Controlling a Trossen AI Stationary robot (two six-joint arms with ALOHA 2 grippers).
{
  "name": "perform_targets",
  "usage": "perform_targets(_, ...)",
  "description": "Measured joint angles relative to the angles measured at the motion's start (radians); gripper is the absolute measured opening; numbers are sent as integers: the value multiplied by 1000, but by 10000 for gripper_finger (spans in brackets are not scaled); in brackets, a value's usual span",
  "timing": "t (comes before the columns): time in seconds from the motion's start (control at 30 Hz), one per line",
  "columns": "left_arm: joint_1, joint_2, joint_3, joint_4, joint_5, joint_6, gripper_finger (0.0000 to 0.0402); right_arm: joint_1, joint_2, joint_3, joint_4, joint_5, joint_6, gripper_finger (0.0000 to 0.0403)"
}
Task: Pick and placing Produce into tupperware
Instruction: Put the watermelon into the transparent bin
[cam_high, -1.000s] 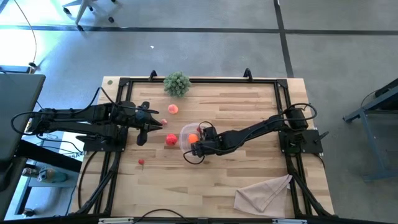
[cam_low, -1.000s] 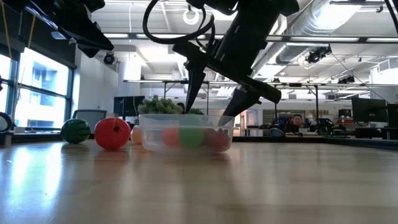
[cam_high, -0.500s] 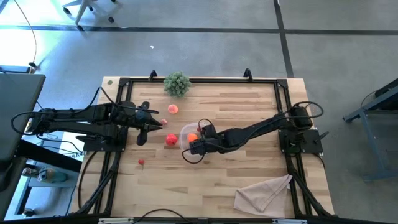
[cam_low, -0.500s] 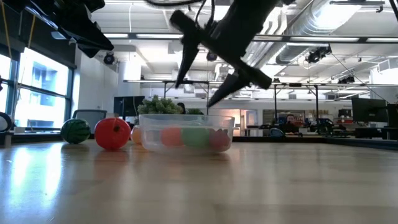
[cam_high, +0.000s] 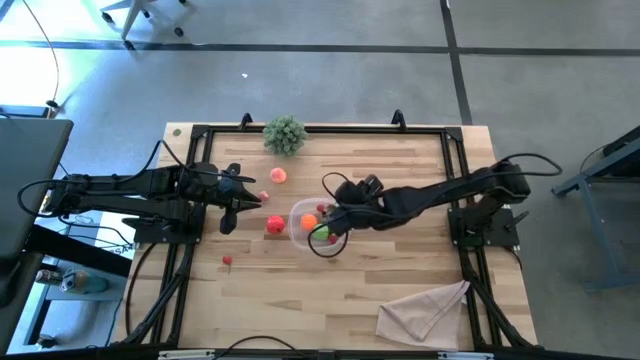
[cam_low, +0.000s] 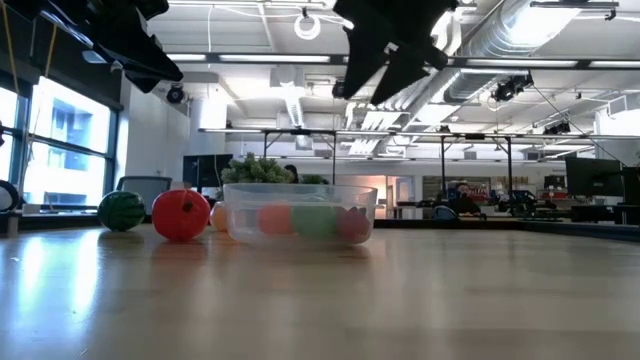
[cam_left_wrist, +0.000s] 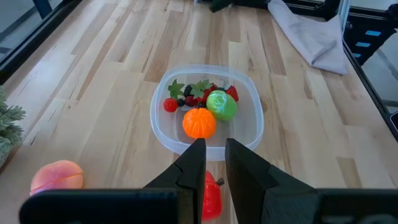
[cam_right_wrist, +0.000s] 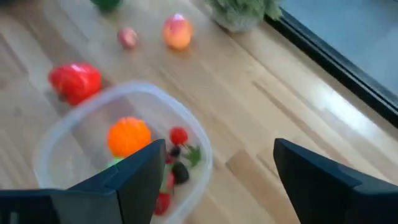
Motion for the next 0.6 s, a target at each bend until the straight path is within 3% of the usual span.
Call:
perform_targets(0.4, 0, 0, 0, 1, 0, 0, 51, -12, 28, -1, 14, -33, -27, 286)
perform_targets(0.6, 0, 0, 0, 0, 0, 0, 51, -83, 28, -1, 26, -83, -138, 254)
